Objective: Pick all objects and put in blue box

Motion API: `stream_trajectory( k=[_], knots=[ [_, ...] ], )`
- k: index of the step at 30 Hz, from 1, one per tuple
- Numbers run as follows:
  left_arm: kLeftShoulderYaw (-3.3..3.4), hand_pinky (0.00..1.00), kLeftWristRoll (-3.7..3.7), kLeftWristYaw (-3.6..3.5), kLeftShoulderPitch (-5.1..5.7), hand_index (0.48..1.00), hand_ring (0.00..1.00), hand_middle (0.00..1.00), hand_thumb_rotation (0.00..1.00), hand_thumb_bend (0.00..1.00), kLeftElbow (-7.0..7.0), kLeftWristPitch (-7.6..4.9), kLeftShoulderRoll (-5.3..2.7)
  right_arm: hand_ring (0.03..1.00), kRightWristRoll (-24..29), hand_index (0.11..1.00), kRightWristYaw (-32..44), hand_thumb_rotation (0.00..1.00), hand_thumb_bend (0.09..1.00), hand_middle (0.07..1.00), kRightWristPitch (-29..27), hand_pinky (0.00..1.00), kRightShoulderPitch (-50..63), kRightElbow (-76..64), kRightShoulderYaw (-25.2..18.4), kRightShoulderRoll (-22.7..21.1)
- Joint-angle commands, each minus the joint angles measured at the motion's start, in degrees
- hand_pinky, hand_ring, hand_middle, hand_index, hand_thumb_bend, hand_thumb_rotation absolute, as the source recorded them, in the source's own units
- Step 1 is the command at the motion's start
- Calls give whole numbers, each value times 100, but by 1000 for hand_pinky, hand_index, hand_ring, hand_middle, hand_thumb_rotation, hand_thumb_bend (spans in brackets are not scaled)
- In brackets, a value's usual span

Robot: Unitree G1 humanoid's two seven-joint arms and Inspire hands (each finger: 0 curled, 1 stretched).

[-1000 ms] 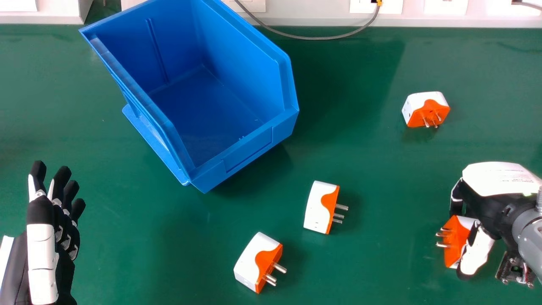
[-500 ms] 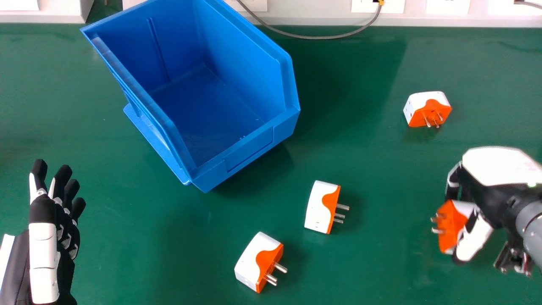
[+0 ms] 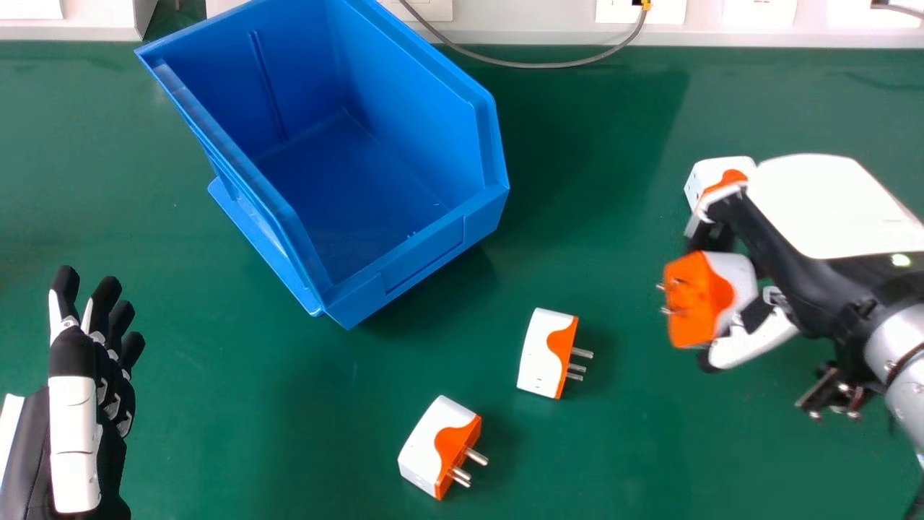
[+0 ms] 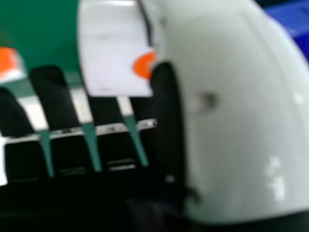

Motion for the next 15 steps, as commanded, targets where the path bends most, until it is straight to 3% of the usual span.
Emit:
stream_trajectory(
  k=[1,6,11,15],
  knots=[
    [34,1000,77,38,-7,1000,1000,1000,1000,848,-31,-62,53,433,75,529,-95,0,488,539,-79,301,-280,-279,-63,133],
    [27,996,138,67,-55,1000,999,1000,1000,845,20,-77,43,420,81,553,-64,0,486,516,-224,290,-804,-269,277,534],
    [-4,993,212,123,-47,1000,997,1000,1000,848,-51,-51,21,411,64,560,-156,0,484,505,-467,282,-1581,228,702,897],
    [-32,987,230,163,-38,1000,995,1000,1000,856,-112,-19,18,351,98,556,-355,0,491,473,-665,193,-2383,1029,1019,1263]
  ],
)
